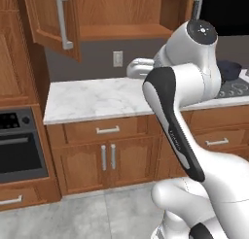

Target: Open the cabinet and move the ladle to the pot. Then close the cabinet.

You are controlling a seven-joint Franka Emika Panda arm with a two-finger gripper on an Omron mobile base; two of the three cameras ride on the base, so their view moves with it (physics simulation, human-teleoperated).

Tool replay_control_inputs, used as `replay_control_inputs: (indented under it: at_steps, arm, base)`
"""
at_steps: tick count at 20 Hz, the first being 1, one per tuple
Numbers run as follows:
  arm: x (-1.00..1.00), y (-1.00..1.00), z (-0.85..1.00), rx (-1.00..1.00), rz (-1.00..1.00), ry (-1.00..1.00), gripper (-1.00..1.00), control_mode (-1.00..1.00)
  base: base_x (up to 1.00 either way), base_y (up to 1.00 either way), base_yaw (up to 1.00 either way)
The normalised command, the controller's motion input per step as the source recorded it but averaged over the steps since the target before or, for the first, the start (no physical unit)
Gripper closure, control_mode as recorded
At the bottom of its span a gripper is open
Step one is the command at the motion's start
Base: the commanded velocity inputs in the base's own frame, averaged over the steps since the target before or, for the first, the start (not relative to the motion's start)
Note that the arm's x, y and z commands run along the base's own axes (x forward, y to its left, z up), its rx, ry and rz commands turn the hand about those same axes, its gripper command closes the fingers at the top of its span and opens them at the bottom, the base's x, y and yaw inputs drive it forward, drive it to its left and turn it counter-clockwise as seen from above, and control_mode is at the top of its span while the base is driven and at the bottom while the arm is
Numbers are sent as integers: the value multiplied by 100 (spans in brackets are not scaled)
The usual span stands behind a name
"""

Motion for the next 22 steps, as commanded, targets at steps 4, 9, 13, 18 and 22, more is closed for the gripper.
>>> replay_control_inputs:
  at_steps: [4, 9, 13, 18, 22]
  arm:
    - [0, 0, 0, 0, 0, 0, 100, 100]
    - [0, 0, 0, 0, 0, 0, 100, 100]
    - [0, 0, 0, 0, 0, 0, 100, 100]
    - [0, 0, 0, 0, 0, 0, 100, 100]
    - [0, 0, 0, 0, 0, 0, 100, 100]
  base:
    - [-11, -100, 0]
    - [0, -100, 0]
    - [0, -100, 0]
    - [0, -100, 0]
    - [6, -100, 0]
